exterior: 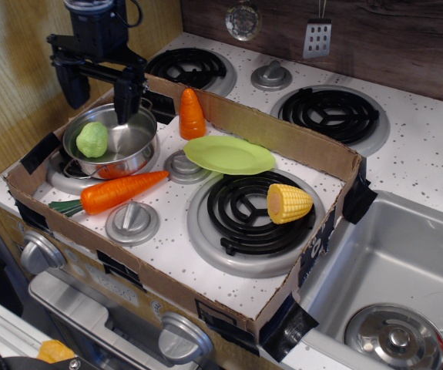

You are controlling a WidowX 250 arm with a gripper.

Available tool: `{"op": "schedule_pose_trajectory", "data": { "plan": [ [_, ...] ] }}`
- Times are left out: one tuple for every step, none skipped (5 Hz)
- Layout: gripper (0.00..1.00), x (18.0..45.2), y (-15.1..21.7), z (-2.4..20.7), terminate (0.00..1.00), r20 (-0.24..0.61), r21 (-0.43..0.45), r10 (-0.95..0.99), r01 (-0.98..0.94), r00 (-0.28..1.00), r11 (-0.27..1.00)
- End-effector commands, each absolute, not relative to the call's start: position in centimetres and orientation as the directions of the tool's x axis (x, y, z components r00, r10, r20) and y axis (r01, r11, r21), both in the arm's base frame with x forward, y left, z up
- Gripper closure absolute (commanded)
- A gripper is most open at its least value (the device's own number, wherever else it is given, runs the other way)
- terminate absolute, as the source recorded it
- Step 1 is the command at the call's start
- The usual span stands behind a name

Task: Take broccoli out of pan

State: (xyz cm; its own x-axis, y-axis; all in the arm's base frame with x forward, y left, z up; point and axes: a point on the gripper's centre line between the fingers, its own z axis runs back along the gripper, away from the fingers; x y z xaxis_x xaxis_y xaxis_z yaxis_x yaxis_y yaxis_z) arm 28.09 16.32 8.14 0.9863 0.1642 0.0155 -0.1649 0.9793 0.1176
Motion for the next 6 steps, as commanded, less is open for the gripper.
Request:
{"op": "schedule_pose_trajectory", "data": {
  "plan": [
    [0.0,28.4,16.8,8.6,0.0,0.169,0.138,0.157,-0.181,0.973,0.974],
    [0.0,27.9,17.2,7.2,0.0,0.189,0.13,0.146,-0.173,0.971,0.976],
    [0.0,28.2,17.6,6.7,0.0,0.195,0.133,0.136,-0.163,0.971,0.978],
    [0.0,28.6,17.9,7.0,0.0,0.182,0.159,0.123,-0.152,0.976,0.976],
    [0.0,28.7,18.3,7.5,0.0,0.166,0.174,0.121,-0.15,0.979,0.973],
    [0.0,28.9,18.7,7.2,0.0,0.164,0.172,0.109,-0.137,0.98,0.975]
  ]
}}
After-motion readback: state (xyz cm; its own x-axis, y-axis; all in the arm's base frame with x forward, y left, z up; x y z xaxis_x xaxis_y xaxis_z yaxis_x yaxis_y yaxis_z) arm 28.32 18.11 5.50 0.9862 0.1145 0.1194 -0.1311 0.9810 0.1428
